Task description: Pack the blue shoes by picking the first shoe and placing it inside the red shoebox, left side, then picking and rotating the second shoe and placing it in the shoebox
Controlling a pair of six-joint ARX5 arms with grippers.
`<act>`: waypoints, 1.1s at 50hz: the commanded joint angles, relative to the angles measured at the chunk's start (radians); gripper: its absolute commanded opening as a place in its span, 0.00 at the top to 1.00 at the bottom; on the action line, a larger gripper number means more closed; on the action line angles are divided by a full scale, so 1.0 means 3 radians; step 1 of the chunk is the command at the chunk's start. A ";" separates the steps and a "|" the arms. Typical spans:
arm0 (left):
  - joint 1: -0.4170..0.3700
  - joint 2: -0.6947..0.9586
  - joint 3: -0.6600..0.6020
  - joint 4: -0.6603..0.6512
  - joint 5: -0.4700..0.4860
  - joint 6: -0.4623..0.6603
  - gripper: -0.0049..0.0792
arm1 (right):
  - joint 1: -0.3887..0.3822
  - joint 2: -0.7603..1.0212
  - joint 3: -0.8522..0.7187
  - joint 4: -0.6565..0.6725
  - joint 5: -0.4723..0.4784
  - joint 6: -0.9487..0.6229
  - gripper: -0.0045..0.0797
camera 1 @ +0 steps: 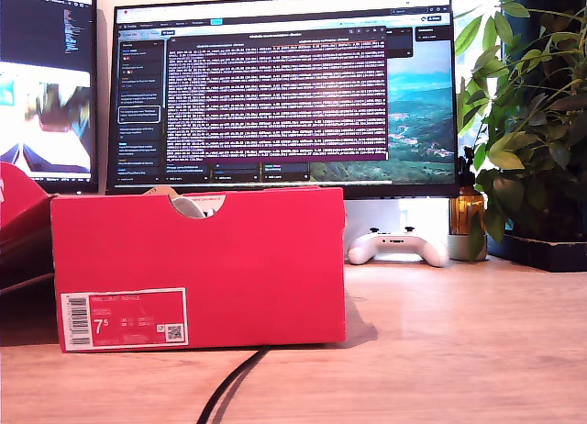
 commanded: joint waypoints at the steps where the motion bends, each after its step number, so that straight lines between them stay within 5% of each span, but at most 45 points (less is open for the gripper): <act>1: -0.0009 -0.0027 -0.0072 -0.0085 0.0017 0.0000 0.97 | -0.0066 -0.0006 -0.0155 0.0066 0.0020 0.0086 0.96; 55: -0.0009 -0.0027 -0.0072 -0.0086 0.0017 0.0000 0.97 | 0.0051 -0.1076 -0.1177 -0.0125 0.0051 0.0027 0.96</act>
